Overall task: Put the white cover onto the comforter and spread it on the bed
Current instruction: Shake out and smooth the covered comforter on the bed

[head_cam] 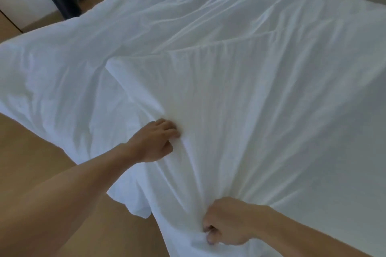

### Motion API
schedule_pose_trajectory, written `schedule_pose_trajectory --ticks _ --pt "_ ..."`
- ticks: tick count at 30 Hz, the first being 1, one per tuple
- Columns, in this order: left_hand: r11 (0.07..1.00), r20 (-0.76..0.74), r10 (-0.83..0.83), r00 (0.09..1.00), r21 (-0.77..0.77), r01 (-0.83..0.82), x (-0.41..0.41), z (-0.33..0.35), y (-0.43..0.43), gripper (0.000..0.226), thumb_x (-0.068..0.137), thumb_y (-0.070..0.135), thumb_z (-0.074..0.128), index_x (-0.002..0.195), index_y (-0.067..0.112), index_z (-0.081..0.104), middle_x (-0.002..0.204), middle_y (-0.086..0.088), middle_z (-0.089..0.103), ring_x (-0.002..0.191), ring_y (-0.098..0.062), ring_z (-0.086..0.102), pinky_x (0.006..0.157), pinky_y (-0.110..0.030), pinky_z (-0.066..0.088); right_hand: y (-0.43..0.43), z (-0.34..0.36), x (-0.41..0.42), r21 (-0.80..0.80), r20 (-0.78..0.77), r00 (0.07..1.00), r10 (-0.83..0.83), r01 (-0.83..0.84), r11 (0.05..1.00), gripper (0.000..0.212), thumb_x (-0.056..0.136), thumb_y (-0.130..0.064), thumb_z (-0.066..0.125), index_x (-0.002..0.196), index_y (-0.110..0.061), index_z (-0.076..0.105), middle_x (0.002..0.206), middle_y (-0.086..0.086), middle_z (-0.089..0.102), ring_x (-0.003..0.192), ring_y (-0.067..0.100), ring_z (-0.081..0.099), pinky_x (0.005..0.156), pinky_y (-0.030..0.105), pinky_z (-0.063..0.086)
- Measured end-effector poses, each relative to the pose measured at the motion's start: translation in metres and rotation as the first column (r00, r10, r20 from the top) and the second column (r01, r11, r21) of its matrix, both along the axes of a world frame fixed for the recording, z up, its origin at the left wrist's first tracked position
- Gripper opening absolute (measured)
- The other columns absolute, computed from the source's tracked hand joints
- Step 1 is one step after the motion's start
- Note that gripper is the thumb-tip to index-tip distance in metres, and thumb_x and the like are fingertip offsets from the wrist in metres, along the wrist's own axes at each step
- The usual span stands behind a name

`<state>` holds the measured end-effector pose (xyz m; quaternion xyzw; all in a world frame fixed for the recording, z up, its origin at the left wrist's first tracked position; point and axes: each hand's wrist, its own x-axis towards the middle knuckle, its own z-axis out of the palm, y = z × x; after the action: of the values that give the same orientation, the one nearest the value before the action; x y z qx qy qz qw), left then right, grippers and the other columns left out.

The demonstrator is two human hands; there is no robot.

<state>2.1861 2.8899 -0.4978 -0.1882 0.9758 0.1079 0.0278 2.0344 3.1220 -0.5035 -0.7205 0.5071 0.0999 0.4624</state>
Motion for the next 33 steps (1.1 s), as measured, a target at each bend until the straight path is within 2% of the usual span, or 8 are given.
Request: schedule_pose_trajectory --ticks 3,6,10,18,21,23,26,33 --pt "0.981 0.015 0.194 0.981 -0.027 -0.193 -0.020 0.008 -0.025 0.058 0.081 0.040 0.032 0.121 0.014 0.066 0.124 -0.006 0.061 0.115 -0.030 0.053 0.091 -0.040 0.048 -0.036 0.018 -0.024 0.207 0.048 0.985 -0.165 0.152 0.966 0.030 0.085 -0.047 0.069 0.087 -0.017 0.070 0.076 -0.007 0.065 0.069 0.008 0.059 0.061 0.023 0.045" --pt "0.942 -0.008 0.325 0.946 -0.087 -0.324 -0.028 0.011 -0.058 0.071 0.081 0.049 0.025 0.125 0.008 0.064 0.129 -0.012 0.060 0.120 -0.035 0.054 0.091 -0.045 0.049 -0.091 0.027 -0.061 -0.114 0.101 0.891 -0.443 0.452 0.885 0.043 0.087 -0.065 0.056 0.105 -0.029 0.069 0.102 -0.013 0.067 0.094 0.005 0.061 0.086 0.028 0.050" --pt "0.831 0.025 0.543 0.839 -0.160 -0.533 -0.037 0.015 -0.114 0.068 0.098 0.047 0.045 0.151 0.006 0.033 0.159 -0.011 0.030 0.148 -0.027 0.024 0.115 -0.044 0.030 -0.140 -0.006 -0.085 -0.469 -0.111 0.886 -0.450 0.352 0.810 0.068 0.097 -0.065 0.025 0.157 -0.034 0.016 0.166 -0.007 0.011 0.152 0.015 0.003 0.122 0.039 0.006" --pt "0.673 0.176 0.738 0.652 -0.259 -0.692 -0.047 0.016 -0.205 0.117 0.081 0.075 0.054 0.157 0.011 -0.008 0.166 -0.006 -0.008 0.153 -0.021 -0.010 0.121 -0.049 0.012 -0.132 -0.061 -0.075 -0.474 -0.110 0.893 -0.436 0.338 0.813 0.075 0.088 -0.075 -0.005 0.154 -0.040 -0.012 0.160 -0.011 -0.029 0.143 0.012 -0.036 0.117 0.045 -0.019" --pt "0.683 0.329 0.729 0.600 -0.315 -0.658 -0.040 0.013 -0.215 0.135 0.067 0.077 0.069 0.156 0.018 -0.014 0.166 -0.007 0.002 0.153 -0.024 -0.004 0.120 -0.053 0.007 -0.120 -0.063 -0.072 -0.426 -0.117 0.911 -0.395 0.313 0.849 0.083 0.076 -0.079 -0.004 0.151 -0.045 -0.018 0.158 -0.011 -0.035 0.141 0.009 -0.039 0.117 0.044 -0.020" --pt "0.690 0.373 0.724 0.581 -0.377 -0.617 -0.036 0.010 -0.212 0.128 0.065 0.070 0.075 0.156 0.017 0.002 0.153 -0.009 0.039 0.144 -0.029 0.031 0.115 -0.048 0.018 -0.111 -0.065 -0.069 -0.395 -0.120 0.913 -0.390 0.317 0.862 0.086 0.075 -0.083 -0.001 0.151 -0.048 -0.018 0.158 -0.011 -0.035 0.141 0.008 -0.040 0.118 0.044 -0.020" --pt "0.634 0.300 0.751 0.588 -0.081 -0.769 -0.035 0.012 -0.202 0.078 0.062 0.068 0.076 0.118 0.017 0.059 0.097 -0.003 0.068 0.092 -0.026 0.062 0.089 -0.037 0.044 -0.099 -0.066 -0.064 -0.382 -0.146 0.899 -0.414 0.335 0.862 0.081 0.086 -0.083 0.018 0.151 -0.050 -0.017 0.159 -0.011 -0.034 0.141 0.008 -0.039 0.118 0.045 -0.018" --pt "0.507 -0.025 0.823 0.567 0.484 -0.714 -0.025 0.030 -0.173 0.032 0.093 0.037 0.061 0.106 0.008 0.067 0.095 -0.012 0.064 0.080 -0.027 0.056 0.063 -0.034 0.041 -0.073 -0.050 -0.026 -0.342 -0.094 0.868 -0.488 0.432 0.835 0.088 0.081 -0.075 0.039 0.150 -0.054 -0.011 0.162 -0.013 -0.025 0.146 0.009 -0.031 0.121 0.047 -0.015"
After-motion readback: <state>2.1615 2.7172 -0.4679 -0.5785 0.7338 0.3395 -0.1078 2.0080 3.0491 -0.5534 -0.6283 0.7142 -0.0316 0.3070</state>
